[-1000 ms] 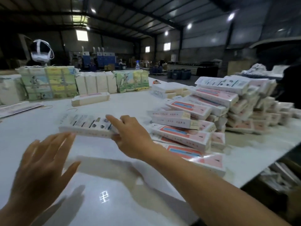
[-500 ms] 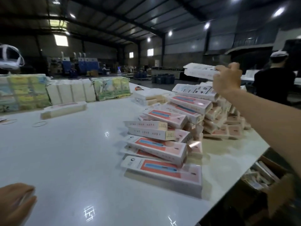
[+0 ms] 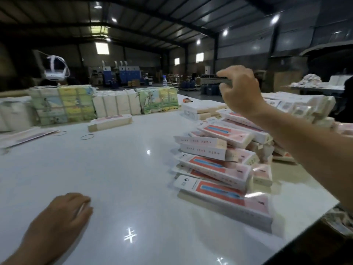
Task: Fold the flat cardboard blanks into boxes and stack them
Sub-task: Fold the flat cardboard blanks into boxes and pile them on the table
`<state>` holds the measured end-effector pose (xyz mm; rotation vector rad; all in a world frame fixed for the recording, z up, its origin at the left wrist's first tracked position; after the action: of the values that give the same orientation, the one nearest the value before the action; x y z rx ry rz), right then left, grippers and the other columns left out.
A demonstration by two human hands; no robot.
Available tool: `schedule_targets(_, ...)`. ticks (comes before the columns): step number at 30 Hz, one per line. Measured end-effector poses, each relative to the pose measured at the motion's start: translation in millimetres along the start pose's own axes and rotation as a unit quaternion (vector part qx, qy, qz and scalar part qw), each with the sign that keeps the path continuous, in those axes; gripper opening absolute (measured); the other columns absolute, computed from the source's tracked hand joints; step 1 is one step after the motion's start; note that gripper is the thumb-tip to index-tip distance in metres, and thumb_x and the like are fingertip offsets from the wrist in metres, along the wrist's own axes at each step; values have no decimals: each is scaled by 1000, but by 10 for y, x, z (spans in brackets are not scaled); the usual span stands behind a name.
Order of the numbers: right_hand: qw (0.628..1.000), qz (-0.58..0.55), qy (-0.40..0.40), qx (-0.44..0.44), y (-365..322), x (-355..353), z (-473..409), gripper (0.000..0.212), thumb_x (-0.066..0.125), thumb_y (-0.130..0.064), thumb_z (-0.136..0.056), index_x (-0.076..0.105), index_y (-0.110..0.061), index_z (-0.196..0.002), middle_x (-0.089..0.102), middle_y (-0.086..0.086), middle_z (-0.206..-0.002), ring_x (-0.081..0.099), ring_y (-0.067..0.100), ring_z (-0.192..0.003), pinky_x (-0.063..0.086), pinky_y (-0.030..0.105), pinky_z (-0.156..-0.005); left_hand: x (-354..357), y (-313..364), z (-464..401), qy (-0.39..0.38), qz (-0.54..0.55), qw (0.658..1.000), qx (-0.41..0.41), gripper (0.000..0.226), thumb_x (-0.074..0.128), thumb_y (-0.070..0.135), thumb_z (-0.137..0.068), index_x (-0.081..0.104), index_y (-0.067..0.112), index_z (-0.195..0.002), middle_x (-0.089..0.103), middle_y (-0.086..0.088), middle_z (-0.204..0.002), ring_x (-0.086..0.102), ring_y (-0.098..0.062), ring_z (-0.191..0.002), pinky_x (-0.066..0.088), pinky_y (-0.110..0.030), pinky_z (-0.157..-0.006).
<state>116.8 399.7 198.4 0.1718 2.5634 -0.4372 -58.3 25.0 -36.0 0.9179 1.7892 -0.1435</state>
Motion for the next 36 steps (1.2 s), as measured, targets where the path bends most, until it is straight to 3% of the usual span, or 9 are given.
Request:
schedule_targets(4, 966, -121, -174, -148, -1214, 833, 843, 28, 53, -15, -93, 67, -16, -117, 63, 2, -125, 51, 19, -118, 37, 32, -101, -142, 194, 66, 6, 0, 1000, -19, 14, 63, 16, -87, 71, 14, -99, 66, 1, -106, 57, -24, -103, 43, -33, -87)
schedule_targets(9, 904, -77, -379, -183, -1727, 1858, 1938, 30, 41, -24, -98, 64, -10, -111, 59, 4, -119, 47, 22, -118, 38, 34, -97, -133, 214, 70, -18, -12, 1000, -10, 26, 42, 23, -97, 63, 14, -112, 59, 3, -119, 47, -15, -113, 37, -29, -96)
schedule_targets(15, 913, -129, -352, -162, -1710, 1974, 2066, 35, 40, -32, -100, 59, -27, -129, 50, -11, -139, 41, 8, -128, 18, 3, -91, -184, 116, 25, -55, 52, 995, -58, 22, 51, 22, -90, 67, 16, -104, 61, 1, -113, 51, -19, -112, 41, -30, -92)
schedule_targets(18, 911, -129, -355, -166, -1712, 2009, 2082, 35, 42, -31, -100, 56, -29, -132, 46, -15, -141, 37, 3, -130, 14, 0, -88, -603, -334, -162, -31, 112, 980, -158, 30, 61, 23, -85, 67, 16, -114, 62, 0, -121, 55, -18, -113, 42, -28, -97)
schedule_targets(20, 913, -129, -352, -160, -1709, 2022, 2071, 35, 44, -29, -98, 56, -29, -131, 46, -14, -141, 37, 4, -131, 16, 3, -91, -1027, -860, -223, 20, 52, 968, -243, 31, 61, 22, -83, 65, 15, -113, 62, -4, -121, 56, -23, -111, 46, -33, -94)
schedule_targets(22, 914, -132, -350, -156, -1715, 2036, 2068, 33, 48, -25, -97, 60, -26, -128, 50, -12, -139, 40, 7, -130, 20, 8, -94, -1386, -1416, -139, 37, -73, 931, -357, 36, 61, 32, -82, 59, 13, -112, 57, -10, -124, 52, -29, -114, 45, -40, -95)
schedule_targets(26, 914, -132, -353, -151, -1734, 2042, 2062, 32, 50, -27, -96, 61, -28, -125, 51, -15, -135, 40, 4, -130, 25, 11, -98, -1616, -2184, 210, -58, -201, 830, -517, 88, 64, 66, -74, 35, 13, -139, 26, -16, -146, 20, -36, -135, 27, -52, -105)
schedule_targets(33, 908, -138, -369, -140, -1737, 2031, 2047, 32, 49, -26, -96, 60, -27, -126, 50, -16, -134, 39, 4, -130, 22, 9, -97, -1594, -2436, 113, -141, -252, 806, -516, 91, 70, 64, -70, 35, 13, -137, 31, -17, -144, 24, -34, -133, 27, -43, -105)
schedule_targets(36, 908, -146, -365, -144, -1752, 2011, 2041, 32, 49, -26, -96, 60, -26, -127, 50, -16, -134, 38, 4, -130, 22, 10, -98, -1646, -2410, 56, -166, -256, 821, -483, 72, 73, 53, -70, 48, 10, -122, 54, -12, -120, 50, -29, -111, 43, -39, -96)
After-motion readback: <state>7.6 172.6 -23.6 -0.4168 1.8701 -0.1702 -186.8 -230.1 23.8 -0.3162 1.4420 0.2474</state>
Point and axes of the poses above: each hand's wrist, its own z-axis away from the middle knuckle, its own x-axis out of the palm, y = z × x, the point moved 5 cm from there along -z, towards the middle knuckle
